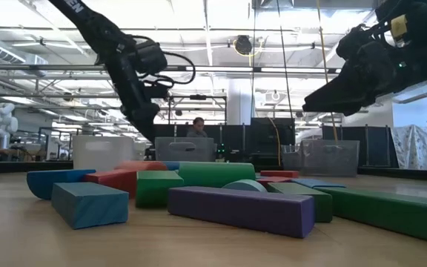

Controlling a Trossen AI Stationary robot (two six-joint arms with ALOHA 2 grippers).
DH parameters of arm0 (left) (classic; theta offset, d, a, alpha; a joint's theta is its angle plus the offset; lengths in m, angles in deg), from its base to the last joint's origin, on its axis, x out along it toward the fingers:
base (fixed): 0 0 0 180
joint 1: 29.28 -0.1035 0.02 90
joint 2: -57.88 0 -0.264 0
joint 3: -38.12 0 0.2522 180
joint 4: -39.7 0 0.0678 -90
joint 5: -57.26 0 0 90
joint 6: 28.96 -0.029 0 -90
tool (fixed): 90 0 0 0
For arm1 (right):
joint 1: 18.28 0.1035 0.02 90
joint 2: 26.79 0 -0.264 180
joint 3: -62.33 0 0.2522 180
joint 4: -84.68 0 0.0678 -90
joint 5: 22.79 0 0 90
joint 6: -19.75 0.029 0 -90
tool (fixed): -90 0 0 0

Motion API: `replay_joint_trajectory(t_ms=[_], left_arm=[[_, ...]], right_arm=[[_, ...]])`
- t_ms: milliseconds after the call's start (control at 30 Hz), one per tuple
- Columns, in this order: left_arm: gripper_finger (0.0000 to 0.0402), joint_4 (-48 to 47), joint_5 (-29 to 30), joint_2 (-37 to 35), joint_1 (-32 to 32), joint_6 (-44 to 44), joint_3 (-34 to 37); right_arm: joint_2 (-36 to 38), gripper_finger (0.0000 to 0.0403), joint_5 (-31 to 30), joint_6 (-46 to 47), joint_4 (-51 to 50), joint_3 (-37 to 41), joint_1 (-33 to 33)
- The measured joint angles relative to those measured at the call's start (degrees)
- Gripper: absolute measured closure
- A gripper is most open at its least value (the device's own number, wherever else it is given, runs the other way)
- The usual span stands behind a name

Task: Sort blocks by size
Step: Adjust the left black bin, then put the blue cylindrical block into the white bin

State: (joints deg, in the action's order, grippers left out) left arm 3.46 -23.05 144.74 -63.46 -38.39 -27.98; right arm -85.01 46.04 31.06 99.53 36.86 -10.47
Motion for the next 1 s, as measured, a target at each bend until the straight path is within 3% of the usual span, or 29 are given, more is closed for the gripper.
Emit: replay_joint_trajectory(t_ms=[400, 633, 1000], left_arm=[[0.021, 7.98, -0.6, 4.81, 2.45, 0.54, 0.0], [0.021, 14.41, 2.4, 4.8, 0.72, 0.07, -0.26], [0.021, -3.68, 1.87, 0.74, 2.93, 1.59, -4.15]], right_arm=[[0.0, 0.0201, 0.01, -0.02, -0.04, 0.0, 0.0], [0.0, 0.0201, 0.0, -0.42, -0.06, 0.0, 0.0], [0.0, 0.0201, 0.02, -0.31, -0.17, 0.0, -0.02]])
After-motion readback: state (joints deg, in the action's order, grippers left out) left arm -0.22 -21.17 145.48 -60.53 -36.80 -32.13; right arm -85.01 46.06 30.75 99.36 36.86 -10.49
